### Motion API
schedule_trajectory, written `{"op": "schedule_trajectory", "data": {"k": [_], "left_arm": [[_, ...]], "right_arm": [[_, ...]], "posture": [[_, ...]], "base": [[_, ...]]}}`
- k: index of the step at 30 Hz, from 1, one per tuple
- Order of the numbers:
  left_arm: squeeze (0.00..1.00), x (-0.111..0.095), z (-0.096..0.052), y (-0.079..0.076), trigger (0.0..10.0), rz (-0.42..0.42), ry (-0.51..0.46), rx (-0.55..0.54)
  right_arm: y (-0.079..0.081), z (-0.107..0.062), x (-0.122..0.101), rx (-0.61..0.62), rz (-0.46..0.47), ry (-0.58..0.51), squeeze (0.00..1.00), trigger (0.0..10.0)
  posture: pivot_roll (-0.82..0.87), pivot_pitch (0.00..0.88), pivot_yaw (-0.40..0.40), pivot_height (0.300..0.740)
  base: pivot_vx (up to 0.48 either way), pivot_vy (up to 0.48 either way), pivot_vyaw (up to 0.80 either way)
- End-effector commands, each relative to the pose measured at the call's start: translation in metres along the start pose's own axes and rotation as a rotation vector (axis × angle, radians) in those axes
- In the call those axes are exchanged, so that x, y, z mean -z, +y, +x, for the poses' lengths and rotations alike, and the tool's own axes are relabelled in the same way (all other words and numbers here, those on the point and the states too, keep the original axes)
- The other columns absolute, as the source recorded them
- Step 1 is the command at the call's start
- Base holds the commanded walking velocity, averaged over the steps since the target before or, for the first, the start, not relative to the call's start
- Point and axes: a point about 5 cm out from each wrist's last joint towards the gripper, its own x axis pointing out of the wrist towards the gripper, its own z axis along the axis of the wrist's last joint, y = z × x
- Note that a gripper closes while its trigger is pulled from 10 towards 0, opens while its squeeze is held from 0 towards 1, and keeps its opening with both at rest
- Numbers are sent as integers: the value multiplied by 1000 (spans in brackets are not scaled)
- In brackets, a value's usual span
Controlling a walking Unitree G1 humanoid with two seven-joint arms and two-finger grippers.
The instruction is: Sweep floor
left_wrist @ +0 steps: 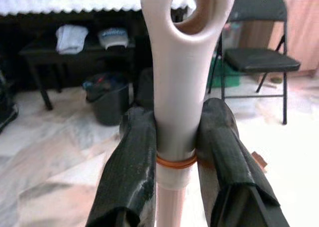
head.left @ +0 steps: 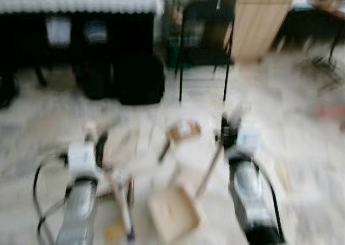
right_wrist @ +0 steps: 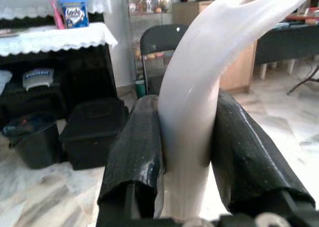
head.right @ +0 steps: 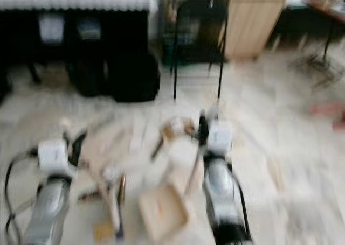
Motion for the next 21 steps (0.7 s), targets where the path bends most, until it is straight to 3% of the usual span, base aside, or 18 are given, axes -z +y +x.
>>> {"op": "schedule_trajectory", "data": {"k": [1,9,21], "left_arm": [[0,-6,1,6,10000,14,-33,-17],[0,-8,1,9,10000,12,-39,-36],[0,-8,2,11,10000,19,-43,-50]], "right_arm": [[1,3,-8,-12,-13,-44,0,10000],[1,3,-8,-17,-12,-43,0,10000],[3,3,-8,-28,-11,-38,0,10000]], "posture": [[91,54,-35,740],[92,62,-38,740],[92,70,-42,740]], "base": [[0,0,0],[0,0,0],[0,386,0]]}}
